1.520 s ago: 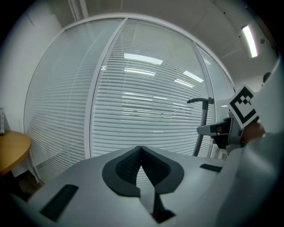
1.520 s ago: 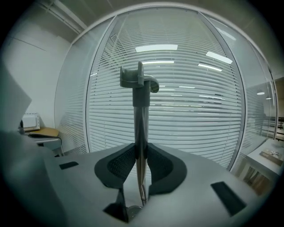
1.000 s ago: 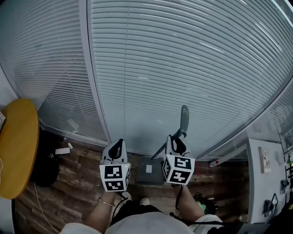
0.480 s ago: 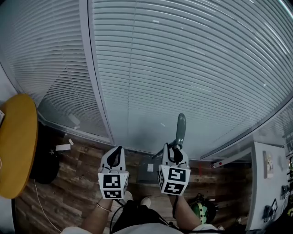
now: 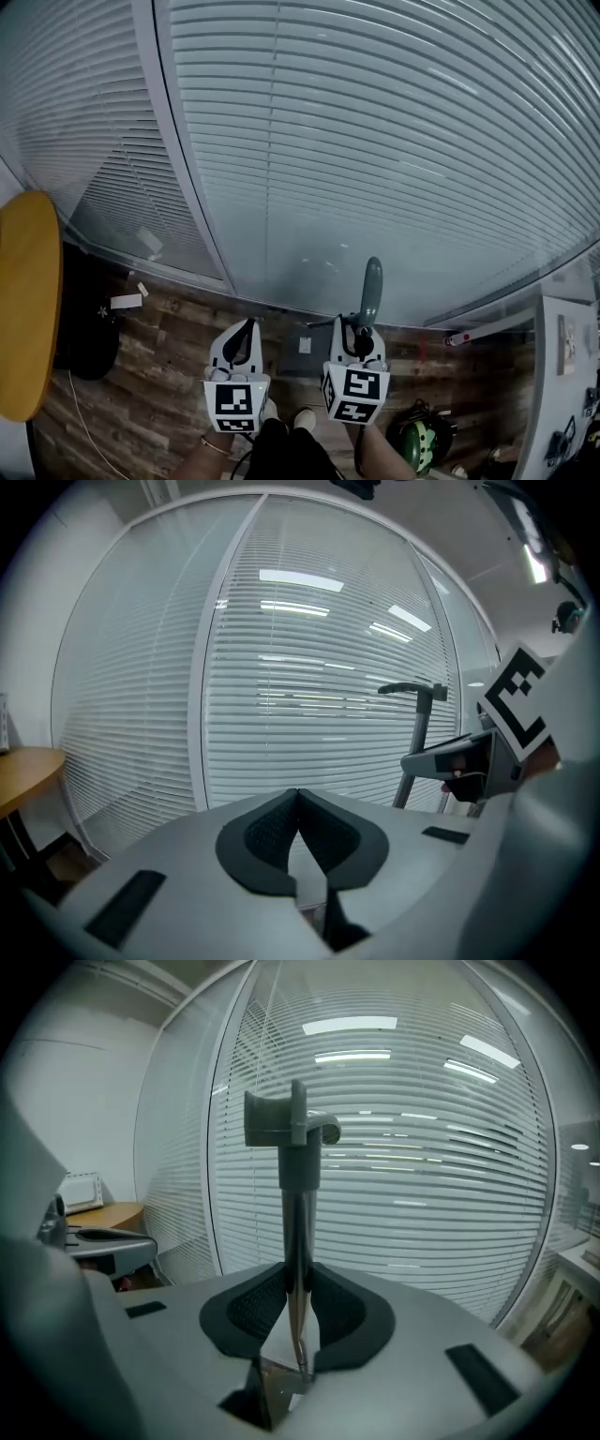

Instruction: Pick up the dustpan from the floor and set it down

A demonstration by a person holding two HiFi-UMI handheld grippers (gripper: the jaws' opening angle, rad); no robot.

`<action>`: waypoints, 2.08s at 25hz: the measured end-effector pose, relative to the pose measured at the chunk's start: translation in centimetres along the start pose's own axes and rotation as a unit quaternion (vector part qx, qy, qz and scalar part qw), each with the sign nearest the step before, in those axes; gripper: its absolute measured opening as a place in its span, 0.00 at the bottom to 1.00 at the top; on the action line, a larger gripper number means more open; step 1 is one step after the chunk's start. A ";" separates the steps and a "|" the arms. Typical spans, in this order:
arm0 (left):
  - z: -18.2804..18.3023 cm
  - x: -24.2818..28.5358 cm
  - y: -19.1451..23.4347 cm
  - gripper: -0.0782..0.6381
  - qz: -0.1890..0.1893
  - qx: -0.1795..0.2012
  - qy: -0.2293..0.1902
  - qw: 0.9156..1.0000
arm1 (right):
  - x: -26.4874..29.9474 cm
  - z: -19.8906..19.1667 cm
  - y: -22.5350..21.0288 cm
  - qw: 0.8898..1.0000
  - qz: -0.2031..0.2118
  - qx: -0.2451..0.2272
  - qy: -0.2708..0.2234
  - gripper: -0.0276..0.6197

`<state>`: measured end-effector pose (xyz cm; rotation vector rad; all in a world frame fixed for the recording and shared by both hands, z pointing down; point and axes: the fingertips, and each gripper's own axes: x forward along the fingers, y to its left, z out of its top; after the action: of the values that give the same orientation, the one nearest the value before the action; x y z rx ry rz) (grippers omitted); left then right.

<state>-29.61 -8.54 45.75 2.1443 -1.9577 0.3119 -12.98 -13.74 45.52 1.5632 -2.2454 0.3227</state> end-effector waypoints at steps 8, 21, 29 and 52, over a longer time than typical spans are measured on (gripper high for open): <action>-3.8 2.6 0.2 0.13 -0.004 0.003 0.027 1.000 | 3.3 -3.9 0.0 1.000 -0.004 0.022 0.017 0.19; -9.2 6.0 1.5 0.13 -0.007 0.005 0.054 0.999 | 7.5 -8.9 -0.2 0.999 -0.016 0.027 0.041 0.19; -12.6 8.3 1.7 0.13 -0.009 0.002 0.064 0.998 | 9.5 -13.0 -0.9 0.997 -0.027 0.038 0.063 0.19; -19.2 9.3 0.1 0.13 -0.010 -0.005 0.099 0.995 | 10.7 -19.7 -1.0 0.994 -0.026 0.039 0.100 0.19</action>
<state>-28.98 -11.52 66.84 2.0382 -1.8235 0.4902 -11.78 -15.33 67.87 1.5516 -2.0570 0.5339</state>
